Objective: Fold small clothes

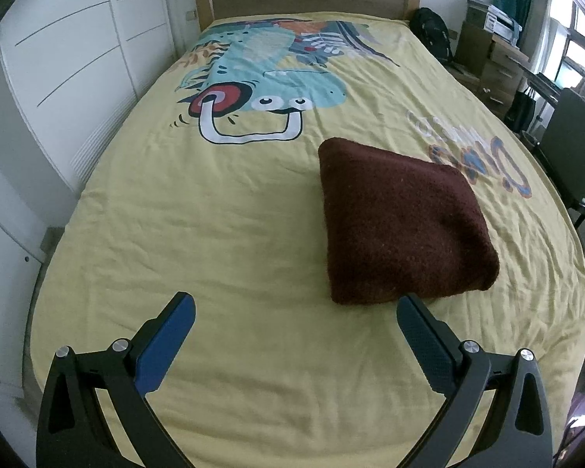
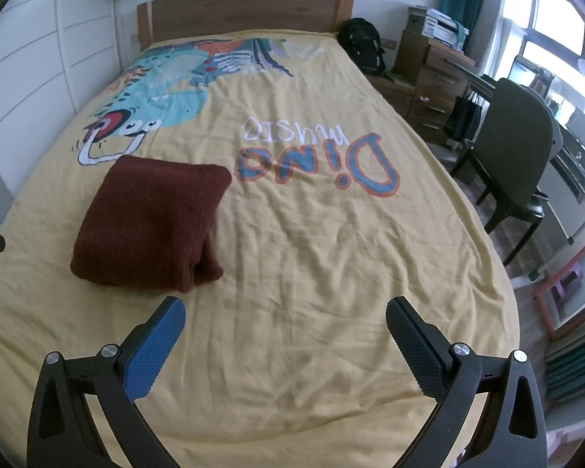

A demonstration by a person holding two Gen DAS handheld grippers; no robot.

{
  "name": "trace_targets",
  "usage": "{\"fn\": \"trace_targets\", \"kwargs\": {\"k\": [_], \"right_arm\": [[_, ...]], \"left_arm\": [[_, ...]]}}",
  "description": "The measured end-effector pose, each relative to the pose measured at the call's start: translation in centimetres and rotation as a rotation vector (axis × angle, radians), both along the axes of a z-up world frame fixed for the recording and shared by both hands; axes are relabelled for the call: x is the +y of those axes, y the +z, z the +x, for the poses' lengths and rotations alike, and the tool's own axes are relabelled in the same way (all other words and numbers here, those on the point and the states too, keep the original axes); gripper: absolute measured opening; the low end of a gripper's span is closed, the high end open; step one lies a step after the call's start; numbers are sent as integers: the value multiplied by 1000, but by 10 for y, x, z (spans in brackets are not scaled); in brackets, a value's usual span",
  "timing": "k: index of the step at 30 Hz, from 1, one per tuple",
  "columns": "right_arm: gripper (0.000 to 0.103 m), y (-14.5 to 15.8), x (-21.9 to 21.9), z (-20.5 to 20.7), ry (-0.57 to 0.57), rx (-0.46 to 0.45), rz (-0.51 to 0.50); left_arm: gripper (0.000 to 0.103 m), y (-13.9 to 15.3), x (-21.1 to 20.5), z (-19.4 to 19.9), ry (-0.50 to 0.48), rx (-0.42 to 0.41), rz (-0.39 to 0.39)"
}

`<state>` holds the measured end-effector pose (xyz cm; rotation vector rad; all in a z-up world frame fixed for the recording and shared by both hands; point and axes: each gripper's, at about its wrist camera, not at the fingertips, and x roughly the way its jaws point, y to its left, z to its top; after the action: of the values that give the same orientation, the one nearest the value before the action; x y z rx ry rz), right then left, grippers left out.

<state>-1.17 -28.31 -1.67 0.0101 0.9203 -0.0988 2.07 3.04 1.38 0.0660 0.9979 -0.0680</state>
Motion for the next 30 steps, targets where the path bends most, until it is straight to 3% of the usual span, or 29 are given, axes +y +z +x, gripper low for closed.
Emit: {"fn": "trace_targets", "kwargs": {"k": [30], "right_arm": [[103,-2,-4,-1,15,7,-1]], "left_arm": [[102,1,-2,-2,-20,7,-8]]}}
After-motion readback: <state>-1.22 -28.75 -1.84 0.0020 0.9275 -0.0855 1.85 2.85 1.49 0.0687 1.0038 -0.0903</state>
